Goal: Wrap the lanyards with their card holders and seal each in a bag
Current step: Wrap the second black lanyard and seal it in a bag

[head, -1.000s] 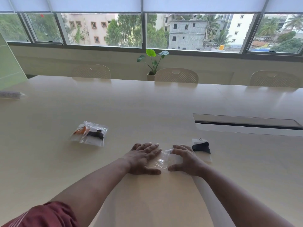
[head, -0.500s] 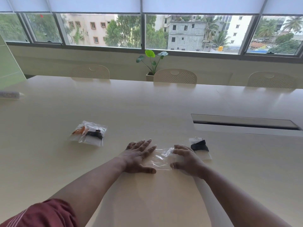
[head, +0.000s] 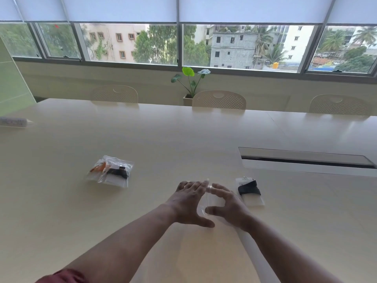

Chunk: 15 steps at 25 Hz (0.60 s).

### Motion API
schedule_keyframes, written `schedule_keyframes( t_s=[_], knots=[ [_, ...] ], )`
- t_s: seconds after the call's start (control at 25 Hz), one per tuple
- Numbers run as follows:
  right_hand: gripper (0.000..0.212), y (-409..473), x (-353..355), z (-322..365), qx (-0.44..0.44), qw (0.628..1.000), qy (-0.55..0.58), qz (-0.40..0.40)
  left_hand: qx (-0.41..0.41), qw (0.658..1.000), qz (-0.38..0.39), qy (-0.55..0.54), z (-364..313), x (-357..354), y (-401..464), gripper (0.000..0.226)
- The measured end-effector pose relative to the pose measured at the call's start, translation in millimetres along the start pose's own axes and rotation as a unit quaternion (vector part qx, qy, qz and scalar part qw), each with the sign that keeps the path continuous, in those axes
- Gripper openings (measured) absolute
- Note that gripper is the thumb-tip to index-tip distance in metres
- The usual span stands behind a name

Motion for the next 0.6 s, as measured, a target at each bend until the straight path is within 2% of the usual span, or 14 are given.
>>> schedule_keyframes(
  t_s=[0.16,0.32,0.52,0.6],
  knots=[
    [0.076,1.2,-1.5,-3.4,-0.009,1.0,0.009,0.009,0.015,0.999,-0.039,-0.008,4.3,4.9,-0.4,0.101],
    [0.043,6.0,-1.6,-3.0,0.011,0.999,0.034,0.012,0.01,1.0,-0.02,0.0,2.8,3.7,-0.2,0.098],
    [0.084,2.1,-2.5,3.5,0.009,1.0,-0.011,0.016,0.003,1.0,-0.006,0.003,0.5,7.1,1.8,0.095],
    [0.088,0.0,-0.9,5.4,0.01,0.999,-0.022,0.024,-0.004,1.0,0.0,0.009,2.5,7.9,0.9,0.094]
  ],
)
Point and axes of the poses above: each hand's wrist, its own y-axis towards the middle knuckle, its own x-axis out of the back of the hand, z = x × y, the point moved 7 cm from there along y, towards the middle knuckle, and after that the axes turned 15 degrees about y, right-handed, at the moved point
